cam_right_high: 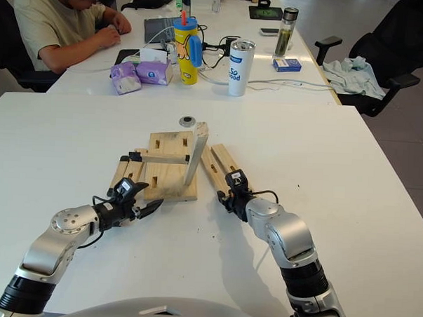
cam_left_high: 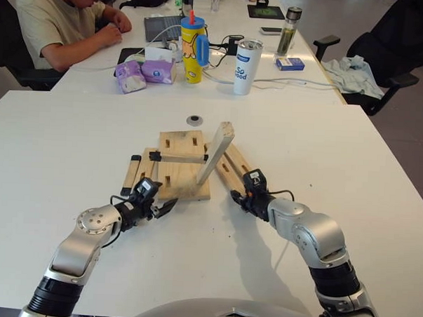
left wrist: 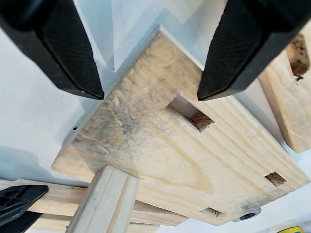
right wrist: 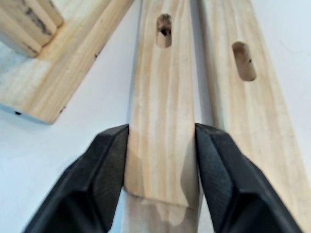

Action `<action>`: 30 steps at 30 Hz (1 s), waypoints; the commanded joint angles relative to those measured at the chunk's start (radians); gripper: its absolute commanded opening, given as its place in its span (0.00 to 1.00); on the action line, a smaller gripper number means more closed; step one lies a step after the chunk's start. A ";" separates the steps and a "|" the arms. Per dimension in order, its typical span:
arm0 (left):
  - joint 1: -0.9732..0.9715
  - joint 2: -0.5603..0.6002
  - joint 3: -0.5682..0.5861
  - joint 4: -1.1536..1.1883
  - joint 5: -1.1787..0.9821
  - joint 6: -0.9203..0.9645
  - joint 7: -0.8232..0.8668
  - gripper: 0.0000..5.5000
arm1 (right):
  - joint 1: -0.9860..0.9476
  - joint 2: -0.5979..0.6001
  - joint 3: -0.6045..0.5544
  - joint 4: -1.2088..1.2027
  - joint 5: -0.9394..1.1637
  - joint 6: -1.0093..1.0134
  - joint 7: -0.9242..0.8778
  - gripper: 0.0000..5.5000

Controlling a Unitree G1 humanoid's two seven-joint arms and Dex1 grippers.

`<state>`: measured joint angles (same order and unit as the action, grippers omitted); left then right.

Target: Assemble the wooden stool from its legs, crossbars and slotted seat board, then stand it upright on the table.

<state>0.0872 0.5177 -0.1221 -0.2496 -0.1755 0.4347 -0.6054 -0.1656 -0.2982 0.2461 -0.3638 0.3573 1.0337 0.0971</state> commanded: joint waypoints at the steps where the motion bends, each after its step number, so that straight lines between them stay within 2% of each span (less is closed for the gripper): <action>1: 0.010 -0.005 0.007 0.028 0.004 0.002 0.005 0.65 | -0.001 0.055 -0.071 0.005 0.003 -0.117 0.027 0.37; 6: -0.035 -0.035 0.095 0.003 -0.055 -0.088 0.009 0.65 | -0.021 0.152 -0.219 -0.002 0.057 -0.228 0.013 0.37; 10: -0.064 -0.025 0.128 -0.006 -0.096 -0.099 -0.023 0.65 | -0.063 0.161 -0.284 0.015 0.082 -0.241 0.030 0.37; 12: -0.058 -0.001 0.113 0.004 -0.083 -0.102 -0.045 0.65 | -0.062 0.137 -0.259 0.023 0.082 -0.188 0.060 0.37; 16: -0.047 0.008 0.098 0.006 -0.080 -0.100 -0.067 0.65 | 0.009 0.056 -0.130 -0.038 0.046 -0.099 0.110 0.37; 20: -0.037 0.001 0.097 -0.006 -0.084 -0.092 -0.056 0.65 | 0.079 -0.009 -0.050 -0.091 -0.008 -0.046 0.101 0.37; 21: -0.034 0.000 0.097 -0.010 -0.085 -0.091 -0.056 0.65 | 0.098 -0.030 -0.030 -0.097 -0.022 -0.030 0.102 0.44; 29: -0.026 -0.010 0.096 -0.018 -0.100 -0.083 -0.052 0.65 | 0.102 -0.011 0.012 -0.035 -0.056 -0.034 0.113 0.68; 30: -0.028 -0.009 0.097 -0.016 -0.102 -0.083 -0.054 0.65 | 0.083 0.000 0.013 -0.009 -0.065 -0.055 0.111 0.69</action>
<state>0.0577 0.5122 -0.0217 -0.2537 -0.2730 0.3437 -0.6591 -0.0519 -0.3145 0.2525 -0.4206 0.3176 0.9966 0.2071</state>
